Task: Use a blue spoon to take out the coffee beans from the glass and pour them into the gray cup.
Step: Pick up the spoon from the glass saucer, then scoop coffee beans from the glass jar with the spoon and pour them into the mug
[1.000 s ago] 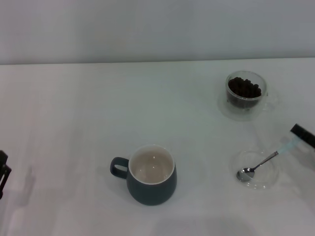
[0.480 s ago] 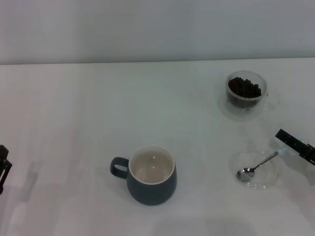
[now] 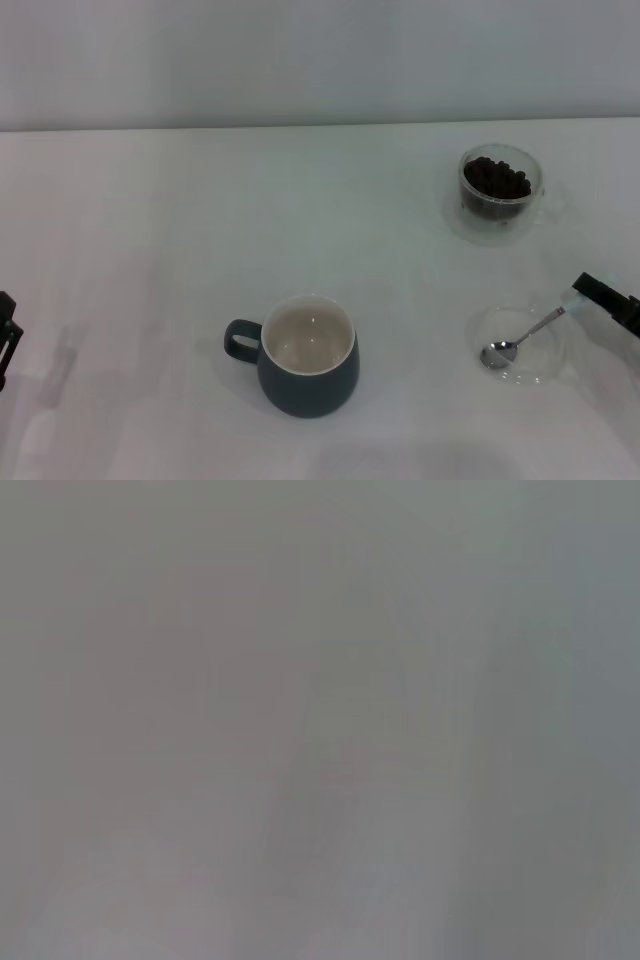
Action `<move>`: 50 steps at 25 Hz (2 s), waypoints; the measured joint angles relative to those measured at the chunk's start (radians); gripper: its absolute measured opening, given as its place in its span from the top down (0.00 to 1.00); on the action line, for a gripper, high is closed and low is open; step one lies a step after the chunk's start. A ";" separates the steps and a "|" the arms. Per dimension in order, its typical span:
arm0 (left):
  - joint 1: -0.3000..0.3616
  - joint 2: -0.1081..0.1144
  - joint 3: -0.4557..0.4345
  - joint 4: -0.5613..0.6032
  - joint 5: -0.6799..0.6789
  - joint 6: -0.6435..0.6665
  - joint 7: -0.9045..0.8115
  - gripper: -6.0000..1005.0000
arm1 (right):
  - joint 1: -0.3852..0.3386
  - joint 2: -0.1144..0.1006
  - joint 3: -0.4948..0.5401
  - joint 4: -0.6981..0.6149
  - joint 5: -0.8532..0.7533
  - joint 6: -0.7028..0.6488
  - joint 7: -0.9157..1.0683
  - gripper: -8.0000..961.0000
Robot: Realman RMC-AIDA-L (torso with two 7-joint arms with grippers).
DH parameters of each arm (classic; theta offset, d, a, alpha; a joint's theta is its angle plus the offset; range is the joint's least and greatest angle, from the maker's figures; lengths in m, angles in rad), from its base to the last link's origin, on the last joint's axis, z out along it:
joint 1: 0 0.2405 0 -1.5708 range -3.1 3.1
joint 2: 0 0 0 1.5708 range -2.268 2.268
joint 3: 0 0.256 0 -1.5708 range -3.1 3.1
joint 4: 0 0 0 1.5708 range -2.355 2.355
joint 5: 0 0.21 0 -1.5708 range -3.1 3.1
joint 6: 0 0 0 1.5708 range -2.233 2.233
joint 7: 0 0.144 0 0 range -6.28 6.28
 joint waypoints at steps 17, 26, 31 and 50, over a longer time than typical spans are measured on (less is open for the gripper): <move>-0.002 0.000 0.000 0.000 0.001 0.013 0.000 0.20 | -0.002 0.006 0.008 -0.007 0.003 -0.071 0.043 0.80; 0.007 0.000 0.000 0.000 0.001 0.048 0.000 0.20 | 0.007 0.005 0.056 -0.018 0.006 -0.142 0.051 0.84; 0.008 0.000 0.000 0.000 0.001 0.048 0.000 0.20 | 0.015 -0.001 0.124 -0.097 0.007 -0.152 0.029 0.84; 0.000 -0.002 0.002 0.001 0.001 0.048 0.000 0.20 | 0.187 0.046 0.287 -0.188 0.001 -0.083 -0.618 0.84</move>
